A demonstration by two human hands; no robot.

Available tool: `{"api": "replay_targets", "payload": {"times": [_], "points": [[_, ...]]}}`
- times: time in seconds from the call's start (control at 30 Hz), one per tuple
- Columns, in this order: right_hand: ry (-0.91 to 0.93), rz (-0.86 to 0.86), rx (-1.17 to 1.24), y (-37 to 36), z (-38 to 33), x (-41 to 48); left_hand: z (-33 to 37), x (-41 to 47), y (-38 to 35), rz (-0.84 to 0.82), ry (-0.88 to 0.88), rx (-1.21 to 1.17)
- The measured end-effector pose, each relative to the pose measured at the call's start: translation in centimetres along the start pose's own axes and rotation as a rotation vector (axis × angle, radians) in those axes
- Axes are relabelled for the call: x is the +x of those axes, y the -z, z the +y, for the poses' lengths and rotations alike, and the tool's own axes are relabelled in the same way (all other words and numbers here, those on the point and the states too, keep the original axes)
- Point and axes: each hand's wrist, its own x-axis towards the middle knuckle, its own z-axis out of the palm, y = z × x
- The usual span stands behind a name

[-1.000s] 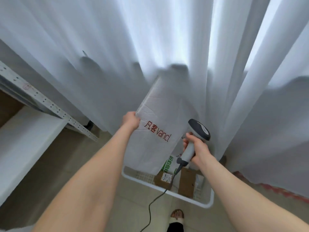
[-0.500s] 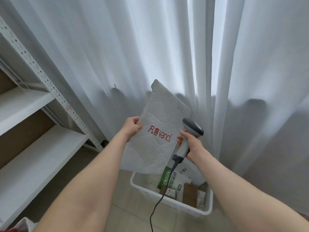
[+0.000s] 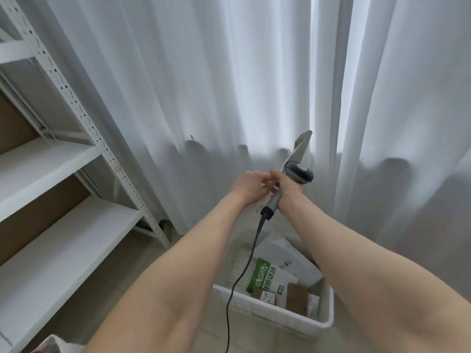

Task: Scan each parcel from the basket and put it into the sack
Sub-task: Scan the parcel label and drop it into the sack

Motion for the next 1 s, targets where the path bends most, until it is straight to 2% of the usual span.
{"api": "replay_targets", "payload": {"times": [0.07, 0.13, 0.17, 0.33, 0.5, 0.63, 0.83, 1.0], "points": [[-0.004, 0.066, -0.028, 0.0, -0.1, -0.6, -0.8, -0.4, 0.1, -0.110, 0.021, -0.275], [0.004, 0.101, -0.055, 0.4, 0.0, -0.7, -1.7, -1.1, 0.4, -0.223, 0.118, -0.603], [0.018, 0.083, -0.063, 0.7, 0.0, -0.8, -2.6, -1.0, 0.4, -0.225, 0.174, -0.680], [-0.048, -0.133, -0.135, 1.8, -0.2, -1.6, -8.1, -0.9, 0.2, -0.029, 0.511, -0.594], [-0.100, -0.309, -0.119, 2.2, -0.4, -2.3, -10.9, -0.7, 0.7, 0.149, 0.741, -0.815], [-0.081, -0.362, -0.056, 2.1, -0.4, -2.4, -14.1, -1.2, 0.2, 0.240, 0.951, -0.844], [-0.068, -0.282, -0.071, 1.7, 0.0, -1.7, -17.2, -1.6, 1.3, 0.256, 0.915, -0.978], [0.058, 0.075, -0.207, 2.2, 0.4, 0.6, -16.2, -2.8, 4.6, 0.227, 0.740, -1.217]]}}
